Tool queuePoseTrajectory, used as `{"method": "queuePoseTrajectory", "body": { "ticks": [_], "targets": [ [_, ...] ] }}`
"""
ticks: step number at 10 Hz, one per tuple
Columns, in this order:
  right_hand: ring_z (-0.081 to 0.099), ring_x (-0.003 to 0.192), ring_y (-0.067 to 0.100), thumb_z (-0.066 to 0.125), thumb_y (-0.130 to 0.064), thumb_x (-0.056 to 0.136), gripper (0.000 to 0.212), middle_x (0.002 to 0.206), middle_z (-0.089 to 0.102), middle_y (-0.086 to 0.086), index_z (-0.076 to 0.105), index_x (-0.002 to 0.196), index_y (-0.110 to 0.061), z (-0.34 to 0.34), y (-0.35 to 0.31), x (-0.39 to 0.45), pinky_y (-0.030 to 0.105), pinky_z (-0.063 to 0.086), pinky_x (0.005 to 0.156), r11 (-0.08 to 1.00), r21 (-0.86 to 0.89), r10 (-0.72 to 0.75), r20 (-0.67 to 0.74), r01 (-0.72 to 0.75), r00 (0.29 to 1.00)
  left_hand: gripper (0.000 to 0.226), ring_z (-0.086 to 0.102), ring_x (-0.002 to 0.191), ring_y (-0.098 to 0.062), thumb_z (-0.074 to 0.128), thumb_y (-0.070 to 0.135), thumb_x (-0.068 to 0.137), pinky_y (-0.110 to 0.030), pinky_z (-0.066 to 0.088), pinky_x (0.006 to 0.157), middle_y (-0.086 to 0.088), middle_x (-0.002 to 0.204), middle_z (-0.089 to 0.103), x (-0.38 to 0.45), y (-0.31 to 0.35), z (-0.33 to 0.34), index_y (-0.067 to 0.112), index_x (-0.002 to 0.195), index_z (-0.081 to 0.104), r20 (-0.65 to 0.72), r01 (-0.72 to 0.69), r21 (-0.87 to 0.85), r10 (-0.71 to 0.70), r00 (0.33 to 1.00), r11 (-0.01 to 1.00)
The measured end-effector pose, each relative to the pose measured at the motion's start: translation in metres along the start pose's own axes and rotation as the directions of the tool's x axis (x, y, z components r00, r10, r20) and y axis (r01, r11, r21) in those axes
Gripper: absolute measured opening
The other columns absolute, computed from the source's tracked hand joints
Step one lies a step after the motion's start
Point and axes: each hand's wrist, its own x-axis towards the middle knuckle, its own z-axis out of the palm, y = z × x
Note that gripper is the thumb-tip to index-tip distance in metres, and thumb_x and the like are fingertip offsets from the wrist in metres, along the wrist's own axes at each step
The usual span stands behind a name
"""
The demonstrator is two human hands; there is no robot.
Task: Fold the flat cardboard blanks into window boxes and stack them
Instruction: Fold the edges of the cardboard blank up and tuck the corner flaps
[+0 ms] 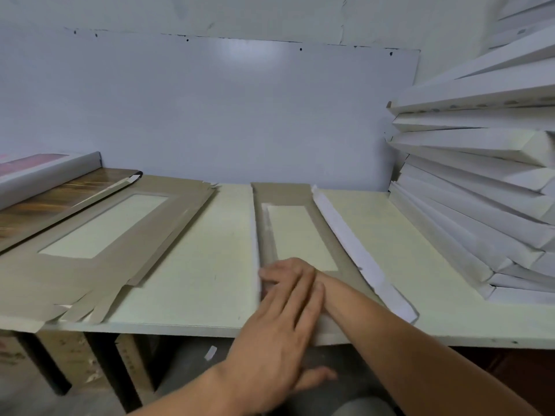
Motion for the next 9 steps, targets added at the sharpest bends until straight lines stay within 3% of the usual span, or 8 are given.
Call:
{"method": "queuePoseTrajectory", "body": {
  "ticks": [1, 2, 3, 4, 5, 7, 8, 9],
  "targets": [
    [0.072, 0.08, 0.027, 0.052, -0.008, 0.096, 0.021, 0.091, 0.068, 0.023, 0.06, 0.105, 0.009, -0.026, -0.014, 0.027, 0.026, 0.057, 0.073, 0.783, 0.413, -0.062, 0.796, -0.466, 0.602, 0.105, 0.034, 0.141, -0.041, 0.062, 0.064, 0.076, -0.048, 0.04, 0.109, -0.024, 0.156, 0.027, -0.002, -0.014, 0.005, 0.001, 0.152, 0.027, 0.045, 0.126, 0.018, -0.127, 0.991, 0.992],
    [0.07, 0.083, 0.025, 0.06, -0.019, 0.095, 0.029, 0.093, 0.072, 0.017, 0.068, 0.104, 0.007, -0.03, 0.002, 0.057, 0.034, 0.058, 0.078, 0.828, 0.474, -0.213, 0.761, -0.299, 0.613, 0.083, 0.039, 0.138, -0.029, 0.042, 0.059, 0.091, -0.036, 0.035, 0.112, -0.013, 0.158, 0.029, -0.003, -0.038, 0.009, 0.011, 0.154, 0.017, 0.162, 0.194, -0.034, -0.186, 0.969, 0.98],
    [0.07, 0.095, 0.011, 0.055, -0.059, 0.091, 0.051, 0.107, 0.074, -0.003, 0.07, 0.115, -0.016, -0.048, 0.03, 0.06, 0.023, 0.055, 0.081, 0.921, 0.377, -0.342, 0.654, 0.102, 0.675, 0.048, 0.053, 0.113, -0.021, 0.03, 0.059, 0.097, -0.034, 0.042, 0.095, 0.003, 0.122, 0.057, -0.002, -0.058, 0.007, 0.023, 0.123, 0.048, 0.217, 0.098, 0.023, -0.1, 0.971, 0.995],
    [0.05, 0.114, -0.018, 0.06, -0.082, 0.07, 0.064, 0.123, 0.056, -0.039, 0.06, 0.123, -0.047, -0.094, 0.066, 0.064, 0.001, 0.037, 0.09, 0.858, 0.135, -0.42, 0.739, 0.496, 0.526, 0.03, 0.057, 0.098, -0.026, 0.037, 0.043, 0.098, -0.039, 0.046, 0.08, -0.001, 0.101, 0.061, 0.003, -0.075, 0.002, 0.019, 0.1, 0.054, 0.232, 0.136, -0.077, -0.115, 0.966, 0.988],
    [0.058, 0.097, -0.01, 0.061, -0.06, 0.084, 0.01, 0.101, 0.063, -0.032, 0.063, 0.09, -0.052, -0.116, 0.09, 0.062, 0.012, 0.041, 0.08, 0.799, -0.023, -0.454, 0.632, 0.6, 0.628, 0.024, 0.055, 0.085, -0.026, 0.043, 0.039, 0.098, -0.039, 0.047, 0.072, -0.002, 0.086, 0.061, 0.013, -0.085, 0.003, 0.018, 0.09, 0.053, 0.209, 0.249, -0.19, -0.209, 0.955, 0.95],
    [0.054, 0.118, 0.011, 0.054, -0.021, 0.094, 0.032, 0.125, 0.061, -0.017, 0.061, 0.124, -0.031, -0.098, 0.093, 0.055, 0.028, 0.042, 0.097, 0.782, -0.306, -0.429, 0.367, 0.542, 0.825, 0.025, 0.052, 0.097, -0.025, 0.045, 0.027, 0.093, -0.036, 0.045, 0.077, 0.001, 0.106, 0.059, 0.033, -0.071, 0.021, 0.024, 0.117, 0.049, 0.15, 0.374, -0.102, -0.358, 0.922, 0.922],
    [0.042, 0.135, 0.02, 0.046, -0.013, 0.093, 0.047, 0.142, 0.052, -0.008, 0.054, 0.137, -0.028, -0.074, 0.085, 0.038, 0.035, 0.027, 0.111, 0.636, -0.379, -0.539, 0.407, 0.673, 0.738, 0.037, 0.05, 0.109, -0.024, 0.031, 0.024, 0.091, -0.034, 0.042, 0.087, 0.002, 0.118, 0.059, 0.031, -0.059, 0.027, 0.025, 0.111, 0.062, 0.016, 0.169, 0.007, -0.169, 0.985, 0.986],
    [0.006, 0.151, 0.013, 0.022, -0.044, 0.104, 0.051, 0.16, 0.025, -0.012, 0.033, 0.151, -0.028, -0.06, 0.087, 0.026, 0.047, -0.006, 0.122, 0.529, -0.422, -0.524, 0.52, 0.736, 0.674, 0.036, 0.049, 0.123, -0.018, 0.032, 0.031, 0.097, -0.035, 0.031, 0.103, 0.009, 0.129, 0.061, 0.028, -0.056, 0.028, 0.024, 0.102, 0.067, 0.057, 0.004, -0.004, -0.004, 0.998, 1.0]
  ]
}}
